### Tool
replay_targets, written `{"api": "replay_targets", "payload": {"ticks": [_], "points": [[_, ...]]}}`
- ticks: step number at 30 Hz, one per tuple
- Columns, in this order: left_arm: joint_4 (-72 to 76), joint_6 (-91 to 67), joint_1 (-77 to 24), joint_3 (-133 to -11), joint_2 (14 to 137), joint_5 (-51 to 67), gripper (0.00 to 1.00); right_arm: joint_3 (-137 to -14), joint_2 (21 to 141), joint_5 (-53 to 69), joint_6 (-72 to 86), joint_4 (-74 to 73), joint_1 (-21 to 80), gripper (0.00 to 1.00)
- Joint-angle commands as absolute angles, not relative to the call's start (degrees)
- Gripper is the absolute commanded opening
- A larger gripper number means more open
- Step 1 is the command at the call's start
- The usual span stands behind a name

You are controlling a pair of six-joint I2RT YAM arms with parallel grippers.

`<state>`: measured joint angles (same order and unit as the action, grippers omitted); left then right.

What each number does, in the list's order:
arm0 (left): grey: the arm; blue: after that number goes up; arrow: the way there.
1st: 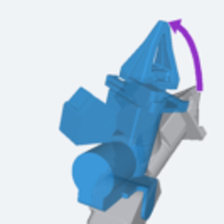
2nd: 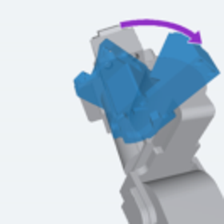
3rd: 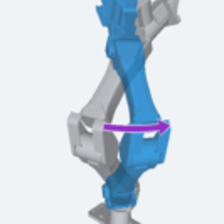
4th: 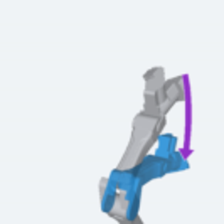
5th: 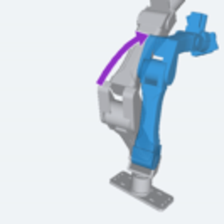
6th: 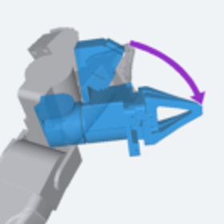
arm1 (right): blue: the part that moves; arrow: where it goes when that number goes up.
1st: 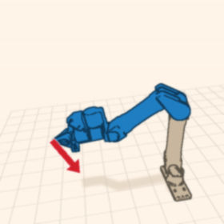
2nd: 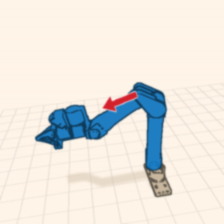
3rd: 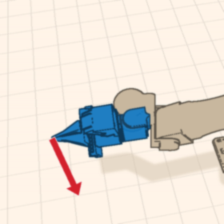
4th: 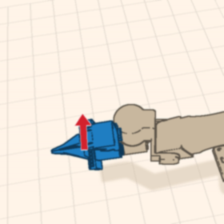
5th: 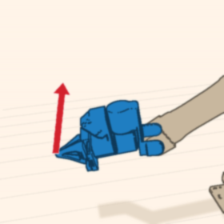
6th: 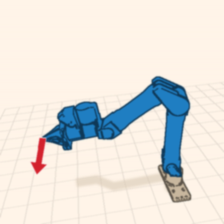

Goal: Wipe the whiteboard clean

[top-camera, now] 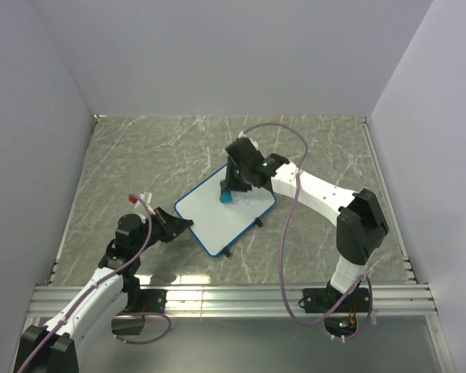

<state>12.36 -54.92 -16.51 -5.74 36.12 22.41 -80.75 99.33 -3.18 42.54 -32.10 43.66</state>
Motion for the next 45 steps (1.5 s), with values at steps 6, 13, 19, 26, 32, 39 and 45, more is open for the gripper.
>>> {"api": "replay_targets", "payload": {"ticks": [6, 13, 19, 26, 32, 39, 45], "points": [[2.5, -53.6, -16.3, -5.4, 35.9, 15.7, 0.0, -93.3, 105.2, -3.5, 44.2, -34.5, 42.1, 0.0], [2.5, -53.4, -16.5, -5.4, 36.3, 15.5, 0.0, -74.4, 99.3, -3.2, 46.2, -29.1, 38.1, 0.0], [3.3, -53.0, -16.6, -5.8, 37.5, 15.5, 0.0, -62.0, 95.2, -5.1, 45.5, -27.7, 37.2, 0.0], [4.1, -52.8, -16.6, -5.7, 38.8, 15.7, 0.0, -59.0, 92.7, -4.4, 46.1, -26.7, 37.1, 0.0], [4.4, -52.7, -16.6, -5.7, 39.3, 15.9, 0.0, -68.5, 93.4, -2.9, 46.6, -27.3, 37.2, 0.0], [4.3, -52.7, -16.6, -5.9, 39.5, 16.0, 0.0, -83.7, 97.9, -2.0, 46.8, -29.5, 36.5, 0.0], [4.1, -52.7, -16.6, -6.0, 39.6, 16.0, 0.0, -86.2, 102.8, -2.0, 46.3, -32.4, 33.0, 0.0]]}}
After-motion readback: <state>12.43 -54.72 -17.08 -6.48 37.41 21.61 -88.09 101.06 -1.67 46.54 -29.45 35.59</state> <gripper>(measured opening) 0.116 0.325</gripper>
